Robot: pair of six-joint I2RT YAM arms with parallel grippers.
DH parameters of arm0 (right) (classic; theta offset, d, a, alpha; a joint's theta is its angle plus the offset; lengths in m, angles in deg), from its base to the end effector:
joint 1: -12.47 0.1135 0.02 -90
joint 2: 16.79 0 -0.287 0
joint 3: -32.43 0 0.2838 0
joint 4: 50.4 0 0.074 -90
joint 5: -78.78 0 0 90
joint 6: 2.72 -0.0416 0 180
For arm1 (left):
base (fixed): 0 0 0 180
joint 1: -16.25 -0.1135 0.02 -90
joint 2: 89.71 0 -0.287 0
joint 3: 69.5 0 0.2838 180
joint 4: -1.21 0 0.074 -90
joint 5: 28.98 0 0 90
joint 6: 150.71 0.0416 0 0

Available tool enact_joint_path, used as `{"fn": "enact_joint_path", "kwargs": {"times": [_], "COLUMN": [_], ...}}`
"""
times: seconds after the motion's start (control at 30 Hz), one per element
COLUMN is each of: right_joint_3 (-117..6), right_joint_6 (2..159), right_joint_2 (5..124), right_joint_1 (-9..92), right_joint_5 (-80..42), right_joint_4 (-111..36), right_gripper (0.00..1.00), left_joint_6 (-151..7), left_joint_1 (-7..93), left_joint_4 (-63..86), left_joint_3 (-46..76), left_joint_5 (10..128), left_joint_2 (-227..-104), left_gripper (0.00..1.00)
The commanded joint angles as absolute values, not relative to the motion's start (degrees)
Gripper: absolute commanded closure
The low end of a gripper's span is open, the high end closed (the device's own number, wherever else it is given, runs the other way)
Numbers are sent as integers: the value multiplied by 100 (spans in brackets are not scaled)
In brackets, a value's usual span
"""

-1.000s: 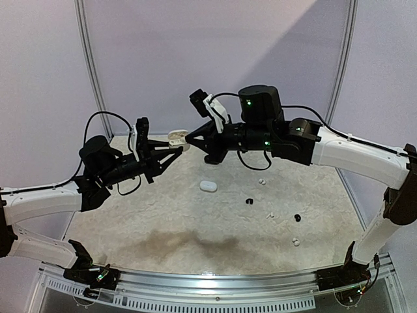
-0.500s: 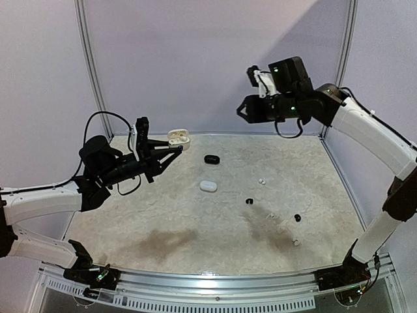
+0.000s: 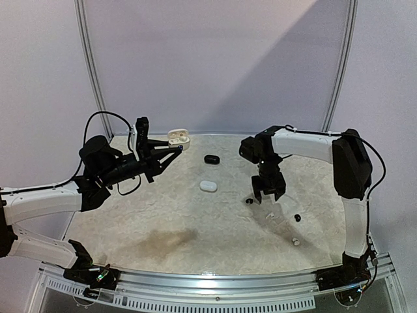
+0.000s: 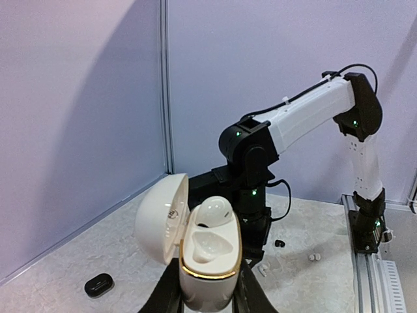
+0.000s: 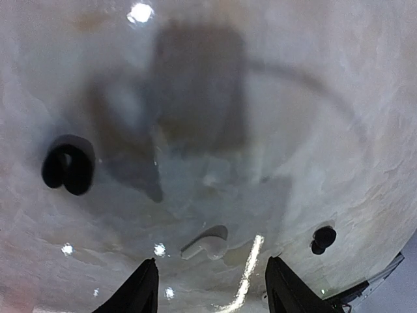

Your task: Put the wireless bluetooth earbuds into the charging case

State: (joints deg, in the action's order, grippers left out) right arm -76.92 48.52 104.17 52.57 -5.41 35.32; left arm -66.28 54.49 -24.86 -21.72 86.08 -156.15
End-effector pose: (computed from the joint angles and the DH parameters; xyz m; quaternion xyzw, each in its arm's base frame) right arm 0.3323 0.2743 0.1881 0.0149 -0.9966 0.0796 0.0172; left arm 0.2129 -0.1902 0.3002 0.3376 0.5724 -0.4065 0.6271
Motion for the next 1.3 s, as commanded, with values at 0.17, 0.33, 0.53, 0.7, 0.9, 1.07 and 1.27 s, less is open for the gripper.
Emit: {"fn": "enact_joint_path", "kwargs": {"times": [0.17,0.33,0.53,0.7,0.9,1.07,1.27], "right_joint_3": [-6961,-6661,-6390,-6125,-6167,-6387,-6351], "right_joint_6": [4506,4427,4439,4498,4755,5051,4964], "right_joint_2": [10381,10425,10288,10096,9986,10035,10183], "right_joint_1": [5265,5265,5273,5272,5272,5250,5220], "right_joint_5": [-808,-832,-831,-730,-940,-978,-1011], "right_joint_4": [3212,2983,2996,3110,2844,2621,2517], "right_gripper": [44,46,48,48,48,50,63], "left_joint_6": [-6588,-6572,-6574,-6571,-6559,-6542,-6524], "left_joint_1": [5439,5439,5439,5430,5430,5430,5430], "left_joint_4": [-2523,-2516,-2523,-2525,-2555,-2544,-2507], "left_joint_3": [-2222,-2233,-2224,-2208,-2203,-2188,-2185], "left_joint_5": [8616,8609,8589,8592,8614,8634,8620], "left_joint_2": [-15550,-15529,-15540,-15558,-15597,-15596,-15572], "left_gripper": [100,100,100,100,100,100,100]}}
